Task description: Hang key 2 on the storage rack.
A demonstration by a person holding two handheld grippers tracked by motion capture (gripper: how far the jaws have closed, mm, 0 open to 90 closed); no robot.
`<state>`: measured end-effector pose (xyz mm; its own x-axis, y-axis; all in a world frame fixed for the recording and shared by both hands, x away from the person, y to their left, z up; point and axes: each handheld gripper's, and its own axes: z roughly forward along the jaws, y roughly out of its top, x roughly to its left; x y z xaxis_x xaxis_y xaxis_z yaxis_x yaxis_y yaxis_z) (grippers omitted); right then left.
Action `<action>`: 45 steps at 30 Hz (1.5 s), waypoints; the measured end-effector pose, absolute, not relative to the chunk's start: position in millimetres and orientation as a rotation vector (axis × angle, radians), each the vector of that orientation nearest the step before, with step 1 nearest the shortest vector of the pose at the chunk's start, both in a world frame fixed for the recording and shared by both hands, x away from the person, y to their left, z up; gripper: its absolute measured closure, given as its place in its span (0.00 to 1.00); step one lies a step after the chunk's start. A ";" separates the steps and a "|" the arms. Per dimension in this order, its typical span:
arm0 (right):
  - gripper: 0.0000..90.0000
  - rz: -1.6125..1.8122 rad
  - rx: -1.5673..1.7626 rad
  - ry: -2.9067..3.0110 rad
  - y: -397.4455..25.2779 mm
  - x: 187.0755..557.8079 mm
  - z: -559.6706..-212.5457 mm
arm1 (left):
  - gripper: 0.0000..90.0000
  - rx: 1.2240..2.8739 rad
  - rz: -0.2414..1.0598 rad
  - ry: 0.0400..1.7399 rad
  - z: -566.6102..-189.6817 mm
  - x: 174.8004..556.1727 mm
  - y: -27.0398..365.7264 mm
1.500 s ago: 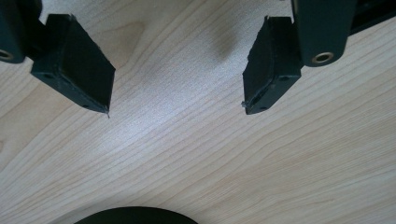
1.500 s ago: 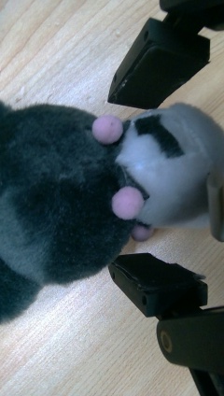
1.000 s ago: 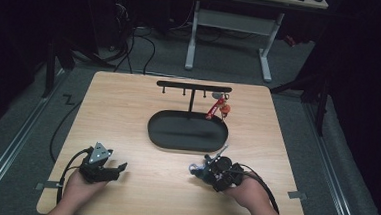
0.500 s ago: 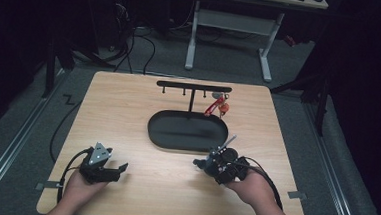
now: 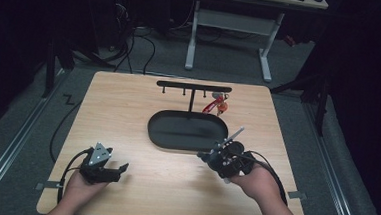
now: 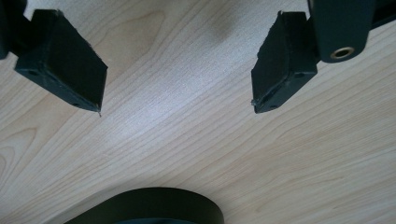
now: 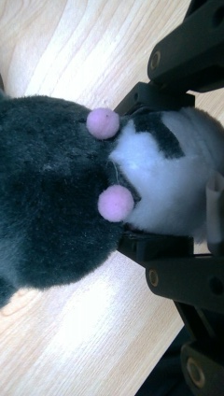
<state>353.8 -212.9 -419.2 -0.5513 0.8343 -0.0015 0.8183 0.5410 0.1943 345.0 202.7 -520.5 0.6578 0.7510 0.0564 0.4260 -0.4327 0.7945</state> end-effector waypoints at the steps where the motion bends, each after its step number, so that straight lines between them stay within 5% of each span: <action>1: 0.54 0.267 1.447 2.667 -213.6 354.9 -416.5 | 0.21 2.083 0.526 0.907 -520.4 345.2 202.5; 45: 0.54 0.281 1.527 2.612 -197.8 408.5 -344.4 | 0.21 2.105 0.540 0.868 -519.9 339.0 207.4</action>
<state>408.5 -197.8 -344.4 -0.4913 0.8710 0.0044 0.8520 0.4795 0.2099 339.0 207.4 -519.9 0.6762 0.7318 0.0855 0.4002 -0.4623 0.7913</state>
